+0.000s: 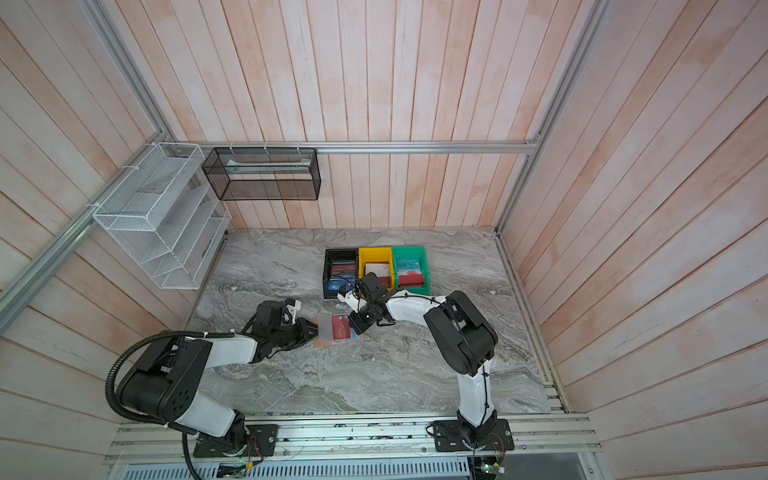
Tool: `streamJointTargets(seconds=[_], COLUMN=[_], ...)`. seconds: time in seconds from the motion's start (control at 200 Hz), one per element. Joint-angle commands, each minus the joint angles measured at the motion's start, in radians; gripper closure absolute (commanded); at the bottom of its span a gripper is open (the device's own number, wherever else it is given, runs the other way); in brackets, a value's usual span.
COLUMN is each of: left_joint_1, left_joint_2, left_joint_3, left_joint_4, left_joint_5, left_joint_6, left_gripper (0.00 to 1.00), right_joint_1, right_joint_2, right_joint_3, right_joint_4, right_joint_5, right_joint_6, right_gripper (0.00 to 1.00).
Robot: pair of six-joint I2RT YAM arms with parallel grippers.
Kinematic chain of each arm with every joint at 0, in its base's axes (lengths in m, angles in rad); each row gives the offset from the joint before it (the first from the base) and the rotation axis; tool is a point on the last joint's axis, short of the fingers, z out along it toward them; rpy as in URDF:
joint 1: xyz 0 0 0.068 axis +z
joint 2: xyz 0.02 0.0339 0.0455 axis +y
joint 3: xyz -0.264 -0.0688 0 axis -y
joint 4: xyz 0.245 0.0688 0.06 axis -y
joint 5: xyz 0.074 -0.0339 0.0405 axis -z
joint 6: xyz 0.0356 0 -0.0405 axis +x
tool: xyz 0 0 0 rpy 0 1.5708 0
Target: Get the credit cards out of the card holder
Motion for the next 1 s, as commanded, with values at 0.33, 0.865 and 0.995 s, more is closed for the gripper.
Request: streamJointTargets(seconds=[0.33,0.865,0.995], left_joint_1=[-0.001,0.0,-0.019], left_joint_2=[-0.102,-0.178,-0.09], left_joint_3=[0.088,-0.027,-0.032], left_joint_4=[-0.235,0.037,0.109], left_joint_5=[-0.061,0.082,0.089], left_joint_6=[0.069,-0.148,-0.176], left_gripper=[0.73,0.73,0.74], right_joint_1=[0.009,0.009,0.008], right_joint_2=[0.037,0.047,0.049], right_joint_3=[0.021,0.011,0.01], right_joint_4=[-0.047,-0.045,-0.045], right_joint_5=[-0.001,-0.006,-0.008], right_joint_6=[0.002,-0.003,-0.004], right_gripper=[1.0,1.0,1.0])
